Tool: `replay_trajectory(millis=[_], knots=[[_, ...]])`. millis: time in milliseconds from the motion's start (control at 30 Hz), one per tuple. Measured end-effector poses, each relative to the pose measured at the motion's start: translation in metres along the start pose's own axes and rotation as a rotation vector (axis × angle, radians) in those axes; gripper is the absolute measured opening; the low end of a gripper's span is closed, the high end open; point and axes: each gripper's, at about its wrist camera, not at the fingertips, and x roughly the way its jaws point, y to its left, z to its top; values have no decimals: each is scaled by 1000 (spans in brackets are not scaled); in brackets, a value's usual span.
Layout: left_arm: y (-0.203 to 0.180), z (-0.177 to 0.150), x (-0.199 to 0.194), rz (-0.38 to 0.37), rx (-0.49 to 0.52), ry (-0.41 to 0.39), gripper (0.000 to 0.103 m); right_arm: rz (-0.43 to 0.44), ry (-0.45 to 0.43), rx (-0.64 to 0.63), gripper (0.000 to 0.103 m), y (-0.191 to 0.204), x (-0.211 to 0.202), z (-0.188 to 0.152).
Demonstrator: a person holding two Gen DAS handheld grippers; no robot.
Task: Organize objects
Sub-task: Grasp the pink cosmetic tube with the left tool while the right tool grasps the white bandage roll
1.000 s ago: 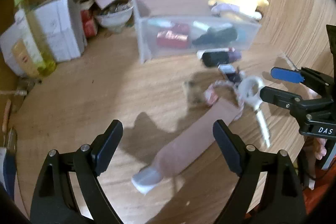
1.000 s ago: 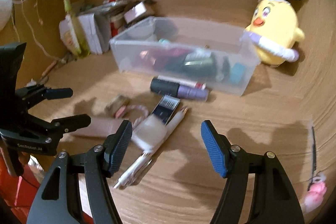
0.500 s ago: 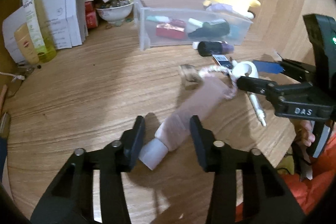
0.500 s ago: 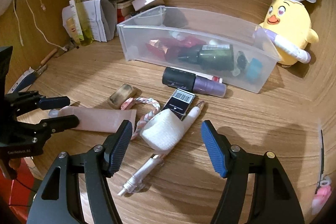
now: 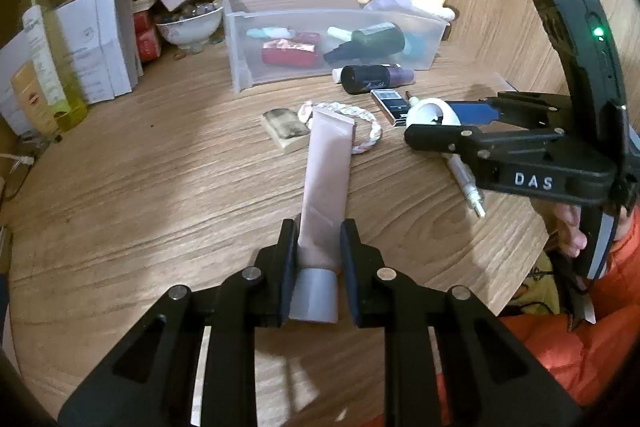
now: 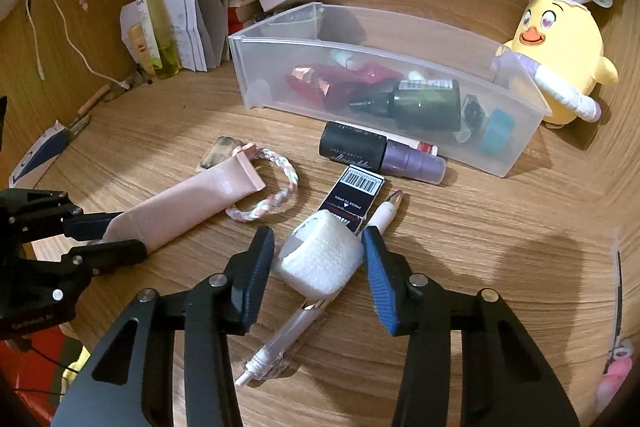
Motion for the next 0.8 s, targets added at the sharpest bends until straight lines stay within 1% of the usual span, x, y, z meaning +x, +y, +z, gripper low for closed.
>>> replay_trajectory(millis=[67, 167, 267, 300, 400, 433, 533, 600, 667, 800], knots=[[-1, 3, 3, 0, 2, 0, 21, -2, -4, -2, 38, 0, -1, 0], [-5, 6, 5, 25, 4, 2, 21, -1, -7, -2, 38, 1, -2, -2], [-5, 9, 3, 54, -4, -12, 17, -4, -17, 1, 38, 0, -5, -2], [-5, 10, 1, 56, -11, -20, 15, -4, -21, 4, 38, -1, -7, -2], [-3, 15, -6, 53, -29, -47, 4, 0, -35, 10, 38, -2, -10, 1], [-3, 17, -8, 48, -33, -54, 2, 0, -42, 12, 38, -2, -12, 2], [-4, 20, -10, 52, -30, -65, 2, 3, -56, 15, 38, -3, -16, 5], [-7, 21, -7, 45, -19, -55, 2, 3, -63, 17, 38, -4, -18, 5], [-10, 23, -5, 57, -12, -47, 2, 1, -69, 21, 38, -5, -20, 5], [-12, 30, -8, 56, -20, -71, 2, -4, -86, 31, 38, -9, -26, 7]])
